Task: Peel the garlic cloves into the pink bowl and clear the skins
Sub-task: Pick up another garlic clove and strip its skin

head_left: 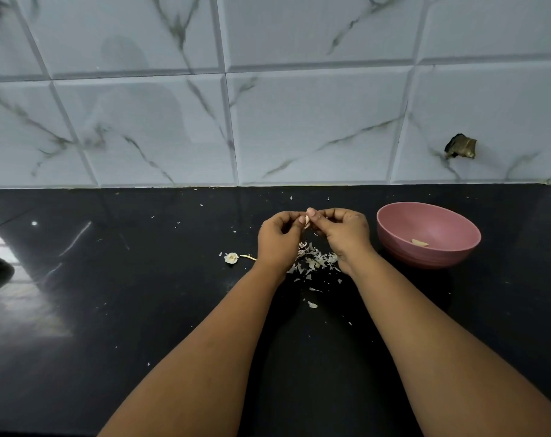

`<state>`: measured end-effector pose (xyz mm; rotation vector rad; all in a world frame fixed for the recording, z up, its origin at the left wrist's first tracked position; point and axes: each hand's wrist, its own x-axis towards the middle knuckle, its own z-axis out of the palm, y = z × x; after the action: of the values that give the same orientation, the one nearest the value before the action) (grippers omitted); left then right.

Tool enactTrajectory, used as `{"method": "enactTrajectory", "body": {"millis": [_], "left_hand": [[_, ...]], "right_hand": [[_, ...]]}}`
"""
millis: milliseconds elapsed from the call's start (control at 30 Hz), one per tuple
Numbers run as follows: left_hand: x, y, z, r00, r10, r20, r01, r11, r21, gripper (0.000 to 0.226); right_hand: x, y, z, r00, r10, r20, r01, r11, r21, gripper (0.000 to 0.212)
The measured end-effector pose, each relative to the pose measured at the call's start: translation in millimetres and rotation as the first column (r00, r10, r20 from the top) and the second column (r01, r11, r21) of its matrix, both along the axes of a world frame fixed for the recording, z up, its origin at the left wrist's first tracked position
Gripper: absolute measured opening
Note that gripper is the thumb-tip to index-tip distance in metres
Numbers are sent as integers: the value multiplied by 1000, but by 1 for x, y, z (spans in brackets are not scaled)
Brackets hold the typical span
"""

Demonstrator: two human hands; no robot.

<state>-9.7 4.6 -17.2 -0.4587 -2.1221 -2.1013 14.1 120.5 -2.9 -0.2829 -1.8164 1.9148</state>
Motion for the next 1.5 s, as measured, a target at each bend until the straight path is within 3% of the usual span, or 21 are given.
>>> {"method": "enactTrajectory", "body": {"millis": [100,200,400,600,767,867,1100,1500], "left_hand": [[0,-2,1,998,-61,14,60,998,23,11],[-1,-3,0,996,-86,-20,85,995,-57,7],[-5,-9,0,997,-68,-32,66,996,-63,12],[-5,-7,-1,996,-91,-15,90,994,-62,11],[-2,-4,-1,994,-95,-46,90,991,-100,15],[-3,-4,-1,999,-44,-29,41,996,-83,14],[-5,-5,-1,997,29,-70,-42,978,-203,16],[-2,-5,1,986,114,-122,-145,945,-293,12]], "right_hand": [[-1,0,-1,1000,-3,9,2,1000,29,10],[-1,4,-1,998,-56,2,55,986,160,13],[-2,6,-2,999,42,25,-47,950,309,5],[-3,9,-3,1000,0,10,-3,940,341,14],[-8,7,-5,992,-63,106,16,919,394,18],[-7,4,-3,997,11,78,-31,965,259,19],[-3,4,-4,998,61,27,-66,961,267,11],[-3,0,-6,1000,-14,5,9,824,567,14]]}}
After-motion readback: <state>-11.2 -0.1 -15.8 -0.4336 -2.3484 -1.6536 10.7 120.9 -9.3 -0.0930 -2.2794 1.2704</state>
